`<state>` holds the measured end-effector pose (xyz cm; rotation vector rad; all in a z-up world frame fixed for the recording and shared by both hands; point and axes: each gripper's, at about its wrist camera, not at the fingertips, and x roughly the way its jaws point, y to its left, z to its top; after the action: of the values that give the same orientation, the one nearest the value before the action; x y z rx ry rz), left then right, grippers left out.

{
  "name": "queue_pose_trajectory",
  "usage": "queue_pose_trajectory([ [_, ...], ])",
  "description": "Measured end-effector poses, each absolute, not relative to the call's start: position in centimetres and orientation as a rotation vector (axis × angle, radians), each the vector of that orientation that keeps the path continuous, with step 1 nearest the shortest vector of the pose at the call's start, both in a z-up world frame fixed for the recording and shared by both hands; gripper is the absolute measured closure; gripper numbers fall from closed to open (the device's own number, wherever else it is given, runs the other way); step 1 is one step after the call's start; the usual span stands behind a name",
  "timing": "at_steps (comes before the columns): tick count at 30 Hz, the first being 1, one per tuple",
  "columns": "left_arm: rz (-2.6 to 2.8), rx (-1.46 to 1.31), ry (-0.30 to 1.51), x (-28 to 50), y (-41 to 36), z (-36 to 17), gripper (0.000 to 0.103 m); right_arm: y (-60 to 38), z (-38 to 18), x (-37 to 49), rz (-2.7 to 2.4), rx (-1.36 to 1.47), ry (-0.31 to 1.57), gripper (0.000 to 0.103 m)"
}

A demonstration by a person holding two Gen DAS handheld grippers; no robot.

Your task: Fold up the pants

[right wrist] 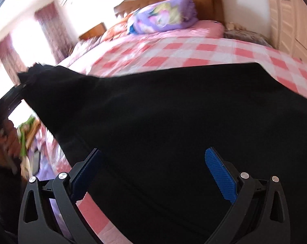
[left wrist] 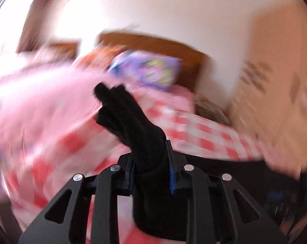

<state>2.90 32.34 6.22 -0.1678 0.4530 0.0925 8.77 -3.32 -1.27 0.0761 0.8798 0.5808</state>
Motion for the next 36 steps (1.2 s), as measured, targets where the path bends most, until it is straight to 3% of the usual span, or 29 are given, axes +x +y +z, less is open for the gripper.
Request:
queue_pose_trajectory([
  [5,-0.064,0.125,0.454,4.1,19.9,5.5,0.079,-8.4,0.5,8.7,0.5,0.233,0.8,0.005],
  [11,-0.282,0.334,0.63,5.8,9.4,-2.3,0.077,-14.4,1.3,8.7,0.427,0.402,0.769,0.005],
  [16,-0.318,0.387,0.586,3.2,8.8,-3.1,0.03,-15.2,0.2,8.8,0.443,0.442,0.802,0.004],
  [19,-0.292,0.31,0.504,0.3,11.3,-1.0,0.015,-14.1,0.4,8.7,0.506,0.415,0.789,0.004],
  [21,-0.227,0.214,0.494,-0.7,14.2,-0.1,0.011,-12.8,0.8,8.5,0.567,0.399,0.773,0.004],
  [27,0.126,0.026,0.592,-0.1,22.8,-2.0,0.01,-6.9,1.3,10.5,0.848,0.461,0.86,0.004],
  [36,0.174,0.073,0.612,-0.4,22.8,-3.2,0.01,-1.4,-2.8,16.1,0.907,0.608,1.133,0.009],
])
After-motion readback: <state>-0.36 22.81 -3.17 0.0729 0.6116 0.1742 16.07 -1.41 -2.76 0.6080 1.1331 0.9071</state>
